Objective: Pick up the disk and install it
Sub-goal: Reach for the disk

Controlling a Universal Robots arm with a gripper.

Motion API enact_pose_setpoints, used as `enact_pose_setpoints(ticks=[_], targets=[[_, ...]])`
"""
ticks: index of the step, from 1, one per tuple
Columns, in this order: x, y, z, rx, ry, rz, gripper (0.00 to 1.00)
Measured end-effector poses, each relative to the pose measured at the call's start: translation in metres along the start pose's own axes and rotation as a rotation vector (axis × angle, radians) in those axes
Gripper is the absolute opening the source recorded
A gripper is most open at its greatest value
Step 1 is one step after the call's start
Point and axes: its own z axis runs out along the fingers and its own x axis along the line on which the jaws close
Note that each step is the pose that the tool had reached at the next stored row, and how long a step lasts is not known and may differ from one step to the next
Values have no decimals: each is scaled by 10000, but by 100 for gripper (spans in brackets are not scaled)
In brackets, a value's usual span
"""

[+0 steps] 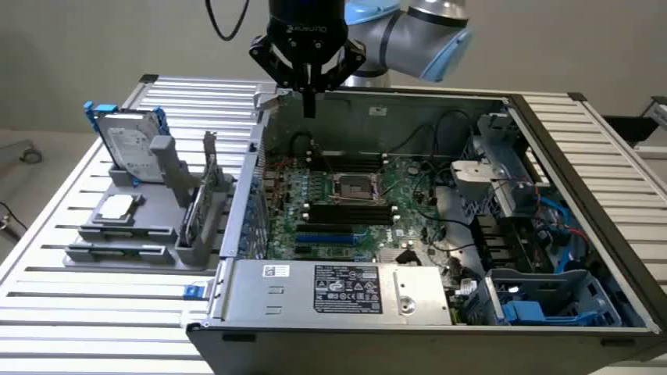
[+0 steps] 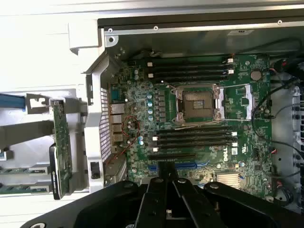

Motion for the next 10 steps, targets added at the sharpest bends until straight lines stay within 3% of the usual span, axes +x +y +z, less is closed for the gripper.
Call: enact_pose_setpoints(ticks=[10], targets=[[0,0,0,1,0,0,11]])
